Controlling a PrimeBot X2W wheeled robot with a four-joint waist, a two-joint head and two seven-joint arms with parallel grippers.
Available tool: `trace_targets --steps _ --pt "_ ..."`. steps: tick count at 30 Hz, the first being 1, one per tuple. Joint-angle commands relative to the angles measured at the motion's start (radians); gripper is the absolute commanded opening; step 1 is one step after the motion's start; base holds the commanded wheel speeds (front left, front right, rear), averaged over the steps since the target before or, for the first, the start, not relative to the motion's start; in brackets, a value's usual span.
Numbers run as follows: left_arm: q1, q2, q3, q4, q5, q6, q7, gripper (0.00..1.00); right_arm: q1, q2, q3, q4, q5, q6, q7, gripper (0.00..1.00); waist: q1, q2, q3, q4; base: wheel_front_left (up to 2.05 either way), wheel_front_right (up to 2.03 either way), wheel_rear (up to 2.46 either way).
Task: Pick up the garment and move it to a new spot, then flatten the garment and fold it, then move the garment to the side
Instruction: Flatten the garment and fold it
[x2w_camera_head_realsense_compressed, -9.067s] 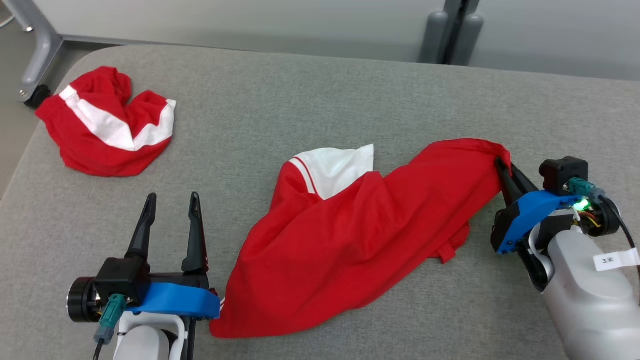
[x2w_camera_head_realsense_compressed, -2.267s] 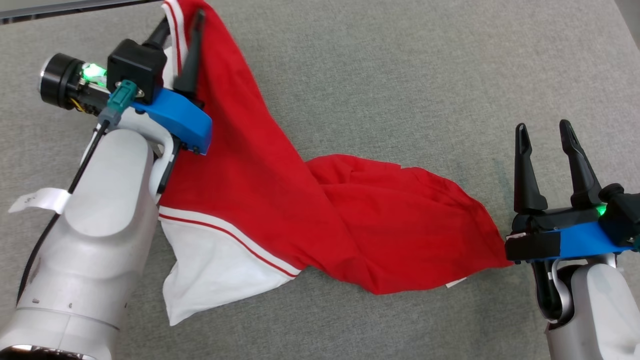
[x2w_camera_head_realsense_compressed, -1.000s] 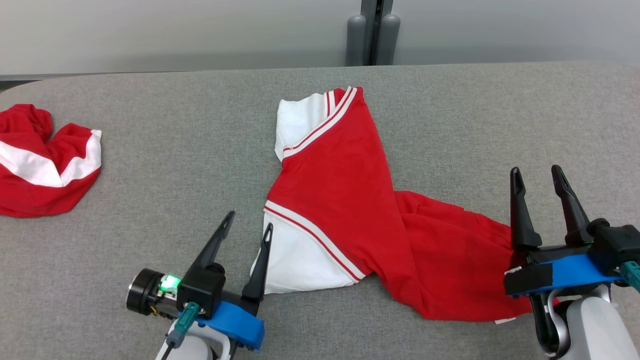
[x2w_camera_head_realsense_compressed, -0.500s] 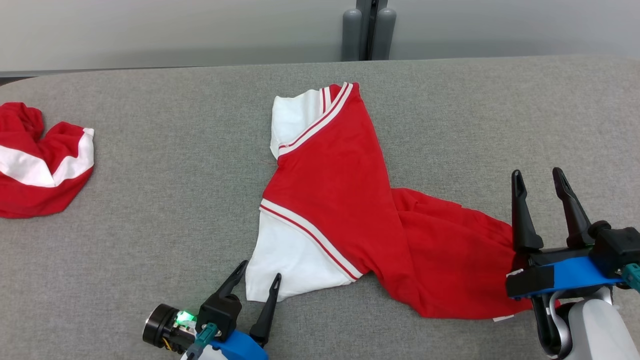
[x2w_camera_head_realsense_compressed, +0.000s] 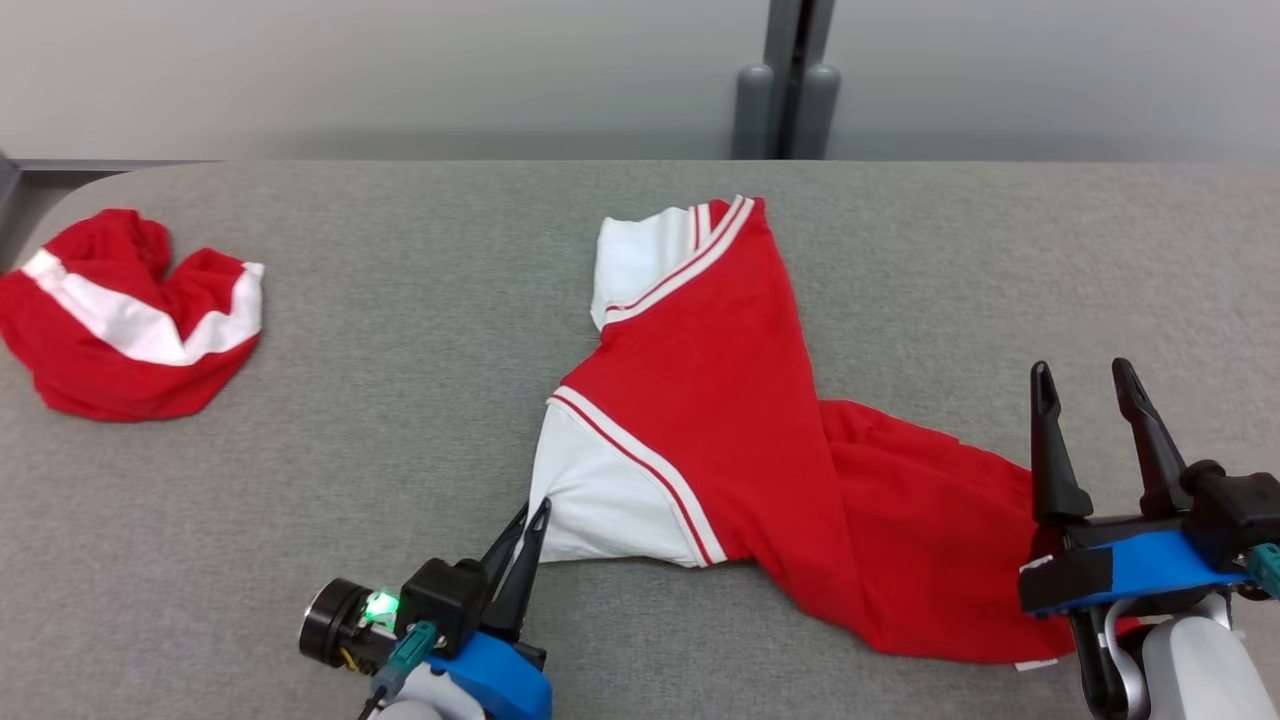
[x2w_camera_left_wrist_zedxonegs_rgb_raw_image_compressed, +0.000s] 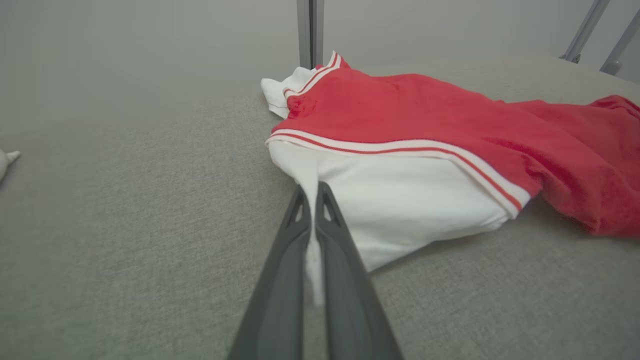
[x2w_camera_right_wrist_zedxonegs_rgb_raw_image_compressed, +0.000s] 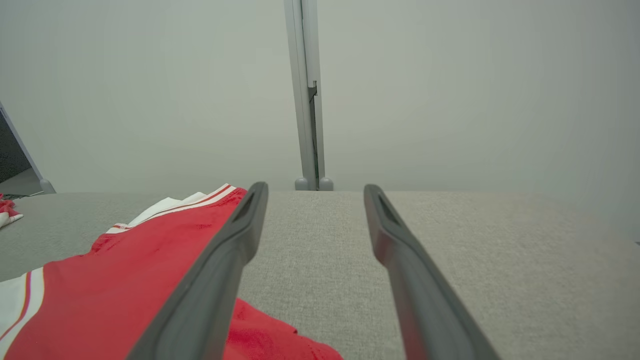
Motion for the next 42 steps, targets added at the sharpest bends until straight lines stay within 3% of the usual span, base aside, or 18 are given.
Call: trace_targets --steps 1,12,19,20,21,35,42 --pt "0.016 0.009 0.005 -0.008 -0.002 0.007 -0.004 0.0 0.012 0.0 0.0 0.004 0.0 0.0 -0.004 1.0 -0.0001 -0.0001 -0.003 0.008 0.0 0.0 0.0" --pt "0.151 0.058 0.089 -0.144 -0.053 0.077 -0.001 0.0 0.031 0.005 -0.005 0.02 -0.003 0.0 -0.003 1.0 -0.0001 -0.0001 -0.026 0.097 0.0 0.0 0.0" --pt "0.249 0.074 0.104 -0.234 -0.089 0.118 0.091 0.0 0.019 -0.003 -0.011 0.034 -0.003 0.0 -0.003 1.0 -0.0001 -0.0001 -0.017 0.119 0.0 0.0 0.0" --pt "0.255 0.074 0.108 -0.247 -0.092 0.123 0.089 0.18 0.017 -0.004 -0.01 0.036 -0.003 0.0 -0.004 1.0 -0.0001 -0.0001 -0.016 0.119 0.0 0.0 0.0" --pt "0.256 0.077 0.112 -0.257 -0.093 0.126 0.089 1.0 0.016 -0.004 -0.009 0.037 -0.003 0.0 -0.004 1.0 -0.0001 -0.0001 -0.016 0.118 0.0 0.0 0.0" --pt "0.143 0.106 0.182 -0.393 -0.036 0.173 -0.002 1.0 0.004 0.0 -0.019 0.046 0.0 0.0 -0.003 1.0 -0.0001 -0.0001 -0.02 0.032 0.0 0.0 0.0" --pt "0.089 0.093 0.25 -0.416 -0.028 0.167 -0.004 1.0 -0.004 0.0 -0.031 0.049 0.002 0.0 -0.003 1.0 -0.0001 -0.0001 -0.015 -0.023 0.0 0.0 0.0"
